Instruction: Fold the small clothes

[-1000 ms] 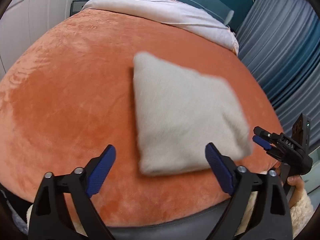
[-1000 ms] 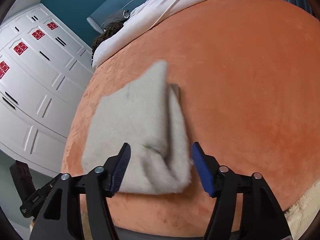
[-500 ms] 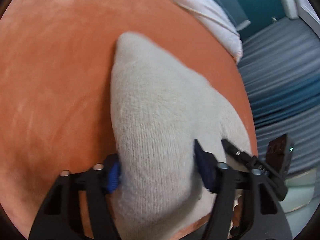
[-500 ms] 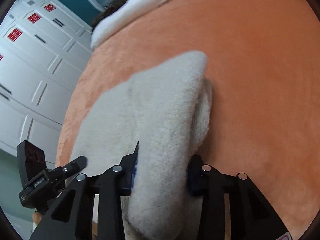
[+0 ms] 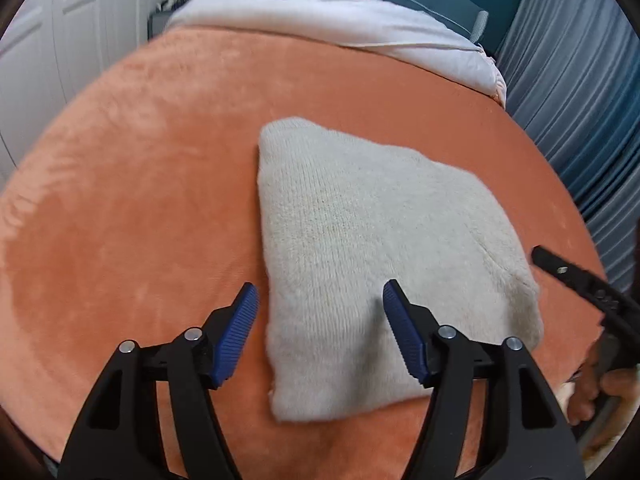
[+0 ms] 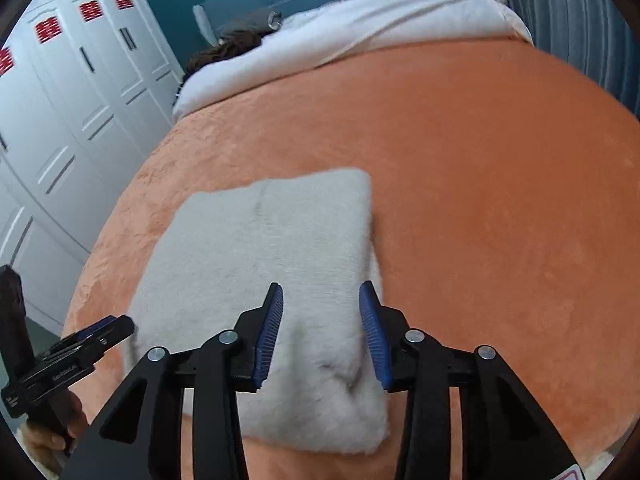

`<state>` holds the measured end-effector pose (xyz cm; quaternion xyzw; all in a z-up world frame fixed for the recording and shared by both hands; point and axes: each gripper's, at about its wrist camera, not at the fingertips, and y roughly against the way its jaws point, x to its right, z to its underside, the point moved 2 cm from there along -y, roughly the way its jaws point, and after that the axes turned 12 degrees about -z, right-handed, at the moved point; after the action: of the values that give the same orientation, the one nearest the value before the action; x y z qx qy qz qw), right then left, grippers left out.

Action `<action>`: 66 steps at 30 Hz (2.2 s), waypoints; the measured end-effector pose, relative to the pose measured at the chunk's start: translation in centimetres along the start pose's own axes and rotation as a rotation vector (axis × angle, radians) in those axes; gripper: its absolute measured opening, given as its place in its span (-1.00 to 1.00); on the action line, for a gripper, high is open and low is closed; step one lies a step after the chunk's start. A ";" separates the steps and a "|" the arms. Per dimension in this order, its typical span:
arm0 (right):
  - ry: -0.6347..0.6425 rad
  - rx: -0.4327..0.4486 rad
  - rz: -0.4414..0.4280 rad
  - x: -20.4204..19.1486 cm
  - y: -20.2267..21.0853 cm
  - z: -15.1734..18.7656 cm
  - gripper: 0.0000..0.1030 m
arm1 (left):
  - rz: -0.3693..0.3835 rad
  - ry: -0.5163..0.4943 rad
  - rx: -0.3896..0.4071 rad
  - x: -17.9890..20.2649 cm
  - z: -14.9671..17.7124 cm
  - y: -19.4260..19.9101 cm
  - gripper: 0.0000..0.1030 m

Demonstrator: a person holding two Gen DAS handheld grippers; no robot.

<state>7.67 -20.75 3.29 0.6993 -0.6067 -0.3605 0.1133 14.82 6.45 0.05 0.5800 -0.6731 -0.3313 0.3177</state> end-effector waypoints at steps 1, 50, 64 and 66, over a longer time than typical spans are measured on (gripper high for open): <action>0.037 -0.001 0.005 -0.9 0.5 0.5 -0.33 | -0.029 -0.014 0.015 0.3 0.4 0.6 0.40; 0.097 0.030 0.284 -0.8 -0.6 17.7 0.78 | -0.315 -0.082 0.074 4.3 14.9 -0.2 0.91; 0.095 -0.003 0.292 -1.5 -1.5 17.9 0.90 | -0.290 -0.047 0.106 4.0 15.2 -0.9 0.91; 0.094 -0.004 0.289 -1.4 -1.6 17.8 0.90 | -0.285 -0.044 0.105 3.9 15.1 -0.9 0.91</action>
<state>-2.53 -14.08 -9.83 0.6207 -0.6944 -0.3085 0.1935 2.54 3.67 -9.26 0.6781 -0.6071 -0.3499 0.2218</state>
